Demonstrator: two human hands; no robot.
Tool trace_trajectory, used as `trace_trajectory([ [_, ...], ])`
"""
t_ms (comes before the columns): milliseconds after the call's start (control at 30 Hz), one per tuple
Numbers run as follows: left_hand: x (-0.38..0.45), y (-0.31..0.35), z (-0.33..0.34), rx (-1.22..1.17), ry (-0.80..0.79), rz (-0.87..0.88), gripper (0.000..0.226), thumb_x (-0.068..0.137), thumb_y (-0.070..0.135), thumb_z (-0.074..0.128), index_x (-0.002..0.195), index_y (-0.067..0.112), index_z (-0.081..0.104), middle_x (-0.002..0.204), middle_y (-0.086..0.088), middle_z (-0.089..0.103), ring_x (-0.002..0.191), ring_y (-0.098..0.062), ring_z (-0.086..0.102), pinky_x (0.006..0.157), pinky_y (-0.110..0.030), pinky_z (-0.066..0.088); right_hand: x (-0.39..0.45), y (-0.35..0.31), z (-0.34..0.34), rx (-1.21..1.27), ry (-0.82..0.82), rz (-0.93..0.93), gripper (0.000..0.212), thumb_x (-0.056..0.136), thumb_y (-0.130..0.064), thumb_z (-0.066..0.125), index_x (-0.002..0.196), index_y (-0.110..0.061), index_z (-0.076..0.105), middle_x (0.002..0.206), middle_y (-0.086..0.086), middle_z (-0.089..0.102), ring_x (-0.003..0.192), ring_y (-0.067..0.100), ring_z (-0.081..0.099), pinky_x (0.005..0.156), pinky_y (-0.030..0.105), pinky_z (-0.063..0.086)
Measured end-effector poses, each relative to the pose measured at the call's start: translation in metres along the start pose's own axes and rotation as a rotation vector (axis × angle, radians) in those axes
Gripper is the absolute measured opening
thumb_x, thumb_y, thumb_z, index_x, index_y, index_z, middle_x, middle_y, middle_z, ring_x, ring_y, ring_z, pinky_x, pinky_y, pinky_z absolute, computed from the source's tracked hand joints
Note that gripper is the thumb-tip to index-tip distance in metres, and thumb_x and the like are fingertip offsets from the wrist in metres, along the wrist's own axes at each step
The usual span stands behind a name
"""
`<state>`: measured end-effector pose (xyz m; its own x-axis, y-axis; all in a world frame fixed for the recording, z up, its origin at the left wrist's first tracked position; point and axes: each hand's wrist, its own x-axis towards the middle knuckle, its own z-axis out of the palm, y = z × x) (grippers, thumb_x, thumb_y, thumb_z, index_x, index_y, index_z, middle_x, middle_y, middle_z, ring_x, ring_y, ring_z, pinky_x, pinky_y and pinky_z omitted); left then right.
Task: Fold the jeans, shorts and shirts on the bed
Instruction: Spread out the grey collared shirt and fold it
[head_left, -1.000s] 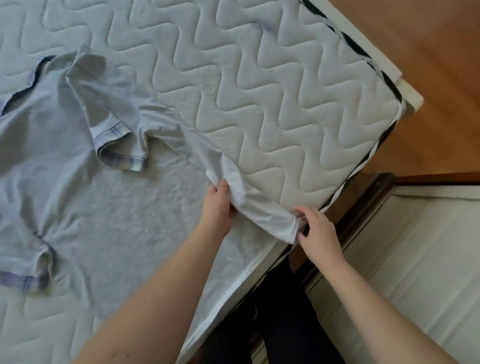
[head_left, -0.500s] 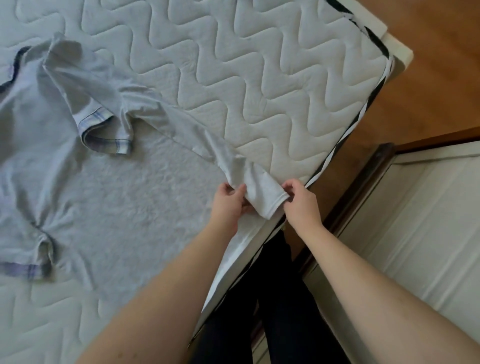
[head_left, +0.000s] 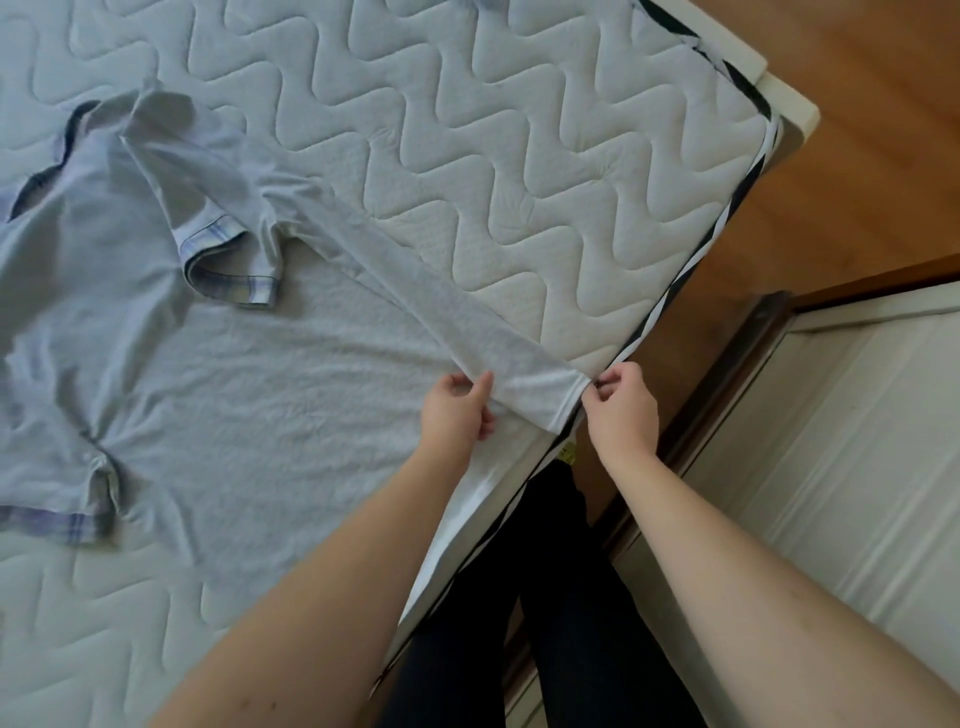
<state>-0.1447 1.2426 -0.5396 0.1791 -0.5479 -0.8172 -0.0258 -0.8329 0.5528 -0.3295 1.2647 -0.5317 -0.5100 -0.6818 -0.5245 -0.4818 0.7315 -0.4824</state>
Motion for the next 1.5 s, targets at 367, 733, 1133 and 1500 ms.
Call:
trace_trajectory([
  [367, 0.028, 0.037, -0.028, -0.502, -0.017, -0.172, 0.013, 0.089, 0.025, 0.070, 0.086, 0.015, 0.063, 0.052, 0.004, 0.046, 0.039, -0.006, 0.041, 0.039, -0.019, 0.038, -0.023, 0.005, 0.015, 0.233, -0.288, 0.116, 0.026, 0.091, -0.041, 0.063, 0.093, -0.016, 0.068, 0.090, 0.001, 0.071, 0.085, 0.022, 0.068, 0.084, 0.043, 0.055],
  [733, 0.027, 0.040, -0.043, 0.069, 0.185, 0.106, 0.011, 0.090, 0.023, 0.059, 0.084, 0.015, 0.054, 0.066, 0.000, 0.056, 0.052, -0.012, 0.051, 0.047, -0.023, 0.043, -0.036, 0.005, 0.025, 0.303, -0.318, 0.231, 0.021, 0.089, -0.034, 0.067, 0.083, -0.014, 0.069, 0.074, 0.005, 0.072, 0.058, 0.013, 0.064, 0.065, 0.033, 0.051],
  [1133, 0.042, 0.049, -0.054, -0.095, 0.139, 0.014, 0.011, 0.091, 0.023, 0.065, 0.090, 0.017, 0.057, 0.066, 0.000, 0.057, 0.048, -0.009, 0.049, 0.044, -0.022, 0.043, -0.031, -0.004, 0.015, -0.125, -0.355, 0.165, 0.043, 0.087, -0.055, 0.063, 0.069, -0.016, 0.065, 0.061, -0.004, 0.069, 0.050, 0.010, 0.064, 0.055, 0.024, 0.049],
  [1500, 0.040, 0.063, -0.083, -0.210, 0.148, 0.016, 0.019, 0.099, 0.015, 0.049, 0.116, 0.009, 0.056, 0.089, -0.004, 0.067, 0.068, -0.009, 0.063, 0.060, -0.018, 0.053, -0.027, -0.047, 0.010, -0.102, -0.317, -0.157, 0.020, 0.092, -0.047, 0.059, 0.083, -0.030, 0.059, 0.080, -0.012, 0.066, 0.076, 0.004, 0.063, 0.063, 0.022, 0.047],
])
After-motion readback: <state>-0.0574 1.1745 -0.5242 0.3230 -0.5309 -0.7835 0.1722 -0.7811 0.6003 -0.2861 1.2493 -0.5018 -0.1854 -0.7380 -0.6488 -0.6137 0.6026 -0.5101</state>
